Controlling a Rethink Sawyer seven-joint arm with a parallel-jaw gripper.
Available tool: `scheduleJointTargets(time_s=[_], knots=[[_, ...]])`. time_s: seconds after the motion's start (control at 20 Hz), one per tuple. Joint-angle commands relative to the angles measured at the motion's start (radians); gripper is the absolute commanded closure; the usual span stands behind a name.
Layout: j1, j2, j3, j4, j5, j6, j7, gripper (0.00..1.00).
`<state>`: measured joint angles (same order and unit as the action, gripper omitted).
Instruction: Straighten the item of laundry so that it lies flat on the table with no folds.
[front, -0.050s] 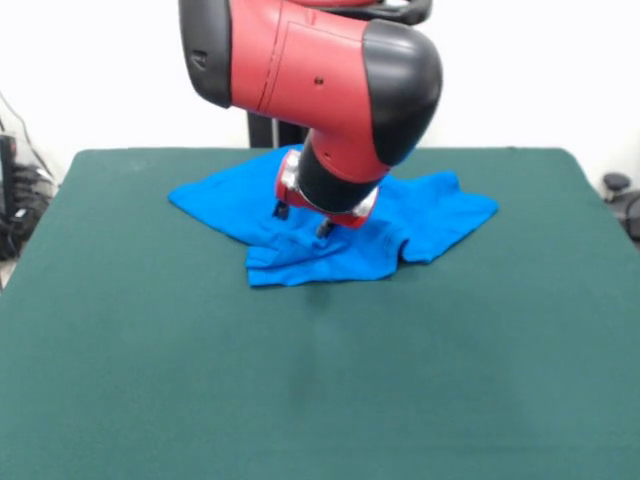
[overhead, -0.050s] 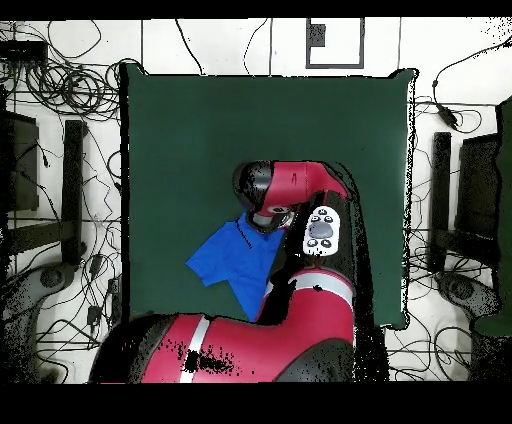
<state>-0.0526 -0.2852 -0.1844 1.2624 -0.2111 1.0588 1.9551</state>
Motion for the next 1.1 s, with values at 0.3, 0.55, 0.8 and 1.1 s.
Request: scheduleJointTargets(time_s=[0.3,0.55,0.8,1.1], knots=[[0.044,0.059,0.113,0.048,-0.038,-0.107,0.009,0.0],[0.05,0.059,0.1,0.051,-0.035,-0.119,0.03,0.0],[0.061,0.062,0.089,0.046,-0.033,-0.128,0.054,0.0],[0.067,0.05,0.077,0.052,-0.027,-0.124,0.073,0.0]])
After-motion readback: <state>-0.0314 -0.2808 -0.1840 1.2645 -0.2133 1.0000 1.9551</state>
